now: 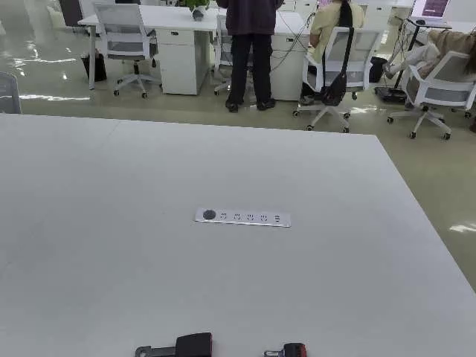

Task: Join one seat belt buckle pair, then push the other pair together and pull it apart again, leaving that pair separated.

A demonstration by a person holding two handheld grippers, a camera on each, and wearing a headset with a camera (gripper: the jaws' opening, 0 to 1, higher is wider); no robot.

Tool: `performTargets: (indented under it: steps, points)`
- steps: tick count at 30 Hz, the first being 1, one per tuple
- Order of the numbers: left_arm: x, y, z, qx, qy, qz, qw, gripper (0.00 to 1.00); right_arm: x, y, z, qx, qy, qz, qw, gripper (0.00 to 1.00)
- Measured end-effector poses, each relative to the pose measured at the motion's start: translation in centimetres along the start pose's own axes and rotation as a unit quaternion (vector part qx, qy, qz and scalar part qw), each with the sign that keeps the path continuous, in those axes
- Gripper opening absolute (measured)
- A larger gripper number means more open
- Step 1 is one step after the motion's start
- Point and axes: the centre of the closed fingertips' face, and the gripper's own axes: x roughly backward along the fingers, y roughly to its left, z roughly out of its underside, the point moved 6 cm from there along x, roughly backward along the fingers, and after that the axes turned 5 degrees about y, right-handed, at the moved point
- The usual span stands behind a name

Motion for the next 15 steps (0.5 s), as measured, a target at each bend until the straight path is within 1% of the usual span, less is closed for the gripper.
performTargets:
  steps: [5,7,9,11,15]
  points:
    - [0.1,-0.3,-0.4,-0.003,-0.001,-0.001,1.0,0.81,0.2,-0.1,0.1,-0.006,-0.002,0.002,1.0,0.97]
    - [0.3,-0.6,-0.7,-0.004,-0.001,-0.001,1.0,0.81,0.3,-0.1,0.0,-0.005,-0.003,0.003,1.0,0.97]
    - [0.4,-0.7,-0.6,-0.004,-0.001,-0.001,1.0,0.81,0.4,0.0,0.1,-0.004,-0.002,0.003,1.0,0.97]
    - [0.5,-1.0,-0.7,-0.004,-0.001,-0.001,1.0,0.81,0.4,-0.1,0.1,-0.004,-0.002,0.003,1.0,0.97]
    - [0.4,-1.1,-0.4,-0.002,0.0,0.0,1.0,0.81,0.4,0.0,0.2,-0.003,-0.002,0.002,1.0,0.97]
